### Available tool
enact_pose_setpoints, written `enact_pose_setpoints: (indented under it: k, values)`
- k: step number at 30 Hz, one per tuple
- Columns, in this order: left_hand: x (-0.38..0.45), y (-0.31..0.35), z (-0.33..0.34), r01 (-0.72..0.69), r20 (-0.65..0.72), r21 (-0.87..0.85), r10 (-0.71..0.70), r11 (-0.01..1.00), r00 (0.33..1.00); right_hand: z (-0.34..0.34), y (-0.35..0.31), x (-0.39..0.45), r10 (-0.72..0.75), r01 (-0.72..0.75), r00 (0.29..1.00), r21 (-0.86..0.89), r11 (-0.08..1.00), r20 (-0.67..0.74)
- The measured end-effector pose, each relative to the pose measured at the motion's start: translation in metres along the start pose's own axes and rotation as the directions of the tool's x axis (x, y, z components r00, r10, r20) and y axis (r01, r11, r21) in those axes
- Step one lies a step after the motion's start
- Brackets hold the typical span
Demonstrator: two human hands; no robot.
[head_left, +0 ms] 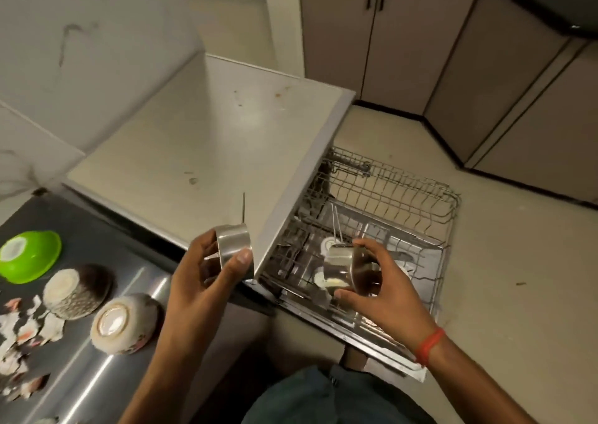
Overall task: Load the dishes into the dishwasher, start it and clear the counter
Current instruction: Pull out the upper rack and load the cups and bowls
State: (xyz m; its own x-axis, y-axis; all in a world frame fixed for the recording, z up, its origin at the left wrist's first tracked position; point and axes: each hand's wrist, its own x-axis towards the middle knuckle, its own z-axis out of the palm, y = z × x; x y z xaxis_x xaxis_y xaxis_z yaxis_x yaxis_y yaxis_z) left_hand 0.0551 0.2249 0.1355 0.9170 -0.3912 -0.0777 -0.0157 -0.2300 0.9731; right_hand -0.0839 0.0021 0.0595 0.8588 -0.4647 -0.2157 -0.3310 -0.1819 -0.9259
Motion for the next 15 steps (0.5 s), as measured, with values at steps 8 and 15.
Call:
enact_pose_setpoints:
  k: [8,15]
  values:
    - [0.002,0.009,0.065,0.066,0.144,0.067,-0.075,0.996,0.987,-0.062,0.057,0.003,0.046,-0.047,0.999,-0.025,0.999,-0.016]
    - [0.016,0.012,0.101,0.111,0.281,0.171,-0.156,0.979,0.947,-0.076,0.086,0.012,0.187,-0.185,0.982,0.047,0.982,-0.031]
